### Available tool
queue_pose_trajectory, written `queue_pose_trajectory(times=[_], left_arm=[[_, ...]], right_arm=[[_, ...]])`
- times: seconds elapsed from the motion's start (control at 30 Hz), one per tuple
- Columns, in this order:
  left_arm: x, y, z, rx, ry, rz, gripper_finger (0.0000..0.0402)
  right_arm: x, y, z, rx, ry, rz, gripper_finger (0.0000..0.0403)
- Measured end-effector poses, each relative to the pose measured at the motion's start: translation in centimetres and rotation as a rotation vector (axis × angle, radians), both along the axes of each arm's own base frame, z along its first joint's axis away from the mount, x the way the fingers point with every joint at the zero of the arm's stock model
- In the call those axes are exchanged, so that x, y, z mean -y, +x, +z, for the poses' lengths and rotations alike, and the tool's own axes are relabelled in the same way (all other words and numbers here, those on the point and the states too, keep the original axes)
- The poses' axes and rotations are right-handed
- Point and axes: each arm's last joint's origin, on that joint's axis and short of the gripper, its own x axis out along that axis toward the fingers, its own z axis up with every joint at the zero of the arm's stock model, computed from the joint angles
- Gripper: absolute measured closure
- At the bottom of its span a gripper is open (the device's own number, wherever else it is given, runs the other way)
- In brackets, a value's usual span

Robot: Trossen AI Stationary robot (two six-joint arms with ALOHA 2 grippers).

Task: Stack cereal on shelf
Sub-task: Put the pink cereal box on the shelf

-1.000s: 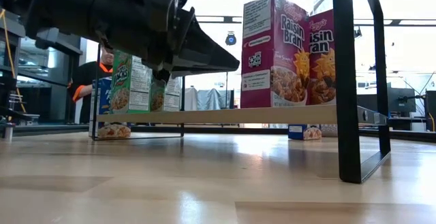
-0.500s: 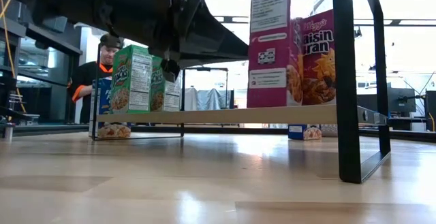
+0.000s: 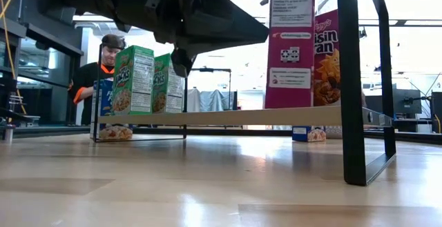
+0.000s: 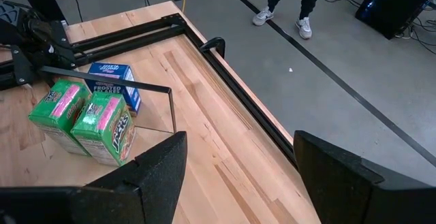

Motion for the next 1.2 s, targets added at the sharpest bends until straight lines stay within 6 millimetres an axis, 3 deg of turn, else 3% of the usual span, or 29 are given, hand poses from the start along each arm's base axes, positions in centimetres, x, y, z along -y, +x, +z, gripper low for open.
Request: queue_pose_trajectory(times=[0.63, 1.0, 1.2], left_arm=[[-1.3, 0.9, 0.4, 0.015, -0.016, -0.041, 0.0401], [-1.5, 1.1, 0.4, 0.001, -0.065, -0.197, 0.0401], [-1.7, 0.9, 0.9, -0.015, 0.020, -0.176, 0.0401]], right_arm=[[0.0, 0.0, 0.0, 0.001, -0.001, 0.000, 0.0141], [0.0, 0.0, 0.0, 0.001, -0.001, 0.000, 0.0141], [0.0, 0.0, 0.0, 0.001, 0.000, 0.001, 0.0141]])
